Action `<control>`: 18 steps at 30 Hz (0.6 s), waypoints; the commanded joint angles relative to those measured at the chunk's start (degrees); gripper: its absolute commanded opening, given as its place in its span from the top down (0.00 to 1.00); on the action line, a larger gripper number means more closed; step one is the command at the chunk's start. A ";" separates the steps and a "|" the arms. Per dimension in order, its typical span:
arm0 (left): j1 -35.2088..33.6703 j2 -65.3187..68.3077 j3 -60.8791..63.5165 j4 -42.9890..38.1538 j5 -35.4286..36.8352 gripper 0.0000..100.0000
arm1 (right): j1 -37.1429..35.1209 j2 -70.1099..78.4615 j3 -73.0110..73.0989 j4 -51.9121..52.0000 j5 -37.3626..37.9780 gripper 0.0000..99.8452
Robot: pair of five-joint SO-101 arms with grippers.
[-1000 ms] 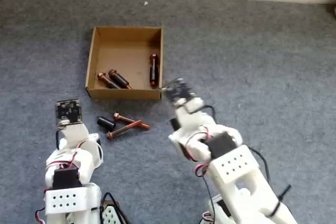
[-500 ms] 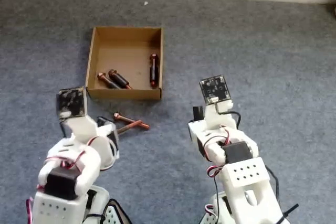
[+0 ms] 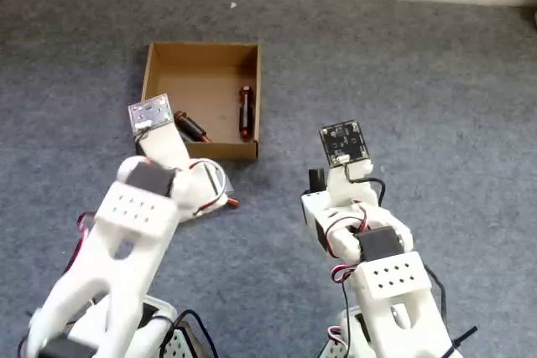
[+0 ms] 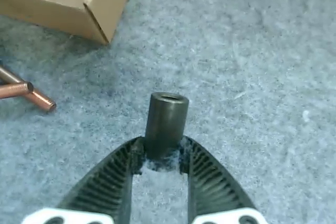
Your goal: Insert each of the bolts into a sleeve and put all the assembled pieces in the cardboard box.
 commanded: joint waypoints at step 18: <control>-4.53 22.46 -3.47 -17.93 5.71 0.74 | 0.66 -1.27 -0.48 -1.45 -0.18 0.99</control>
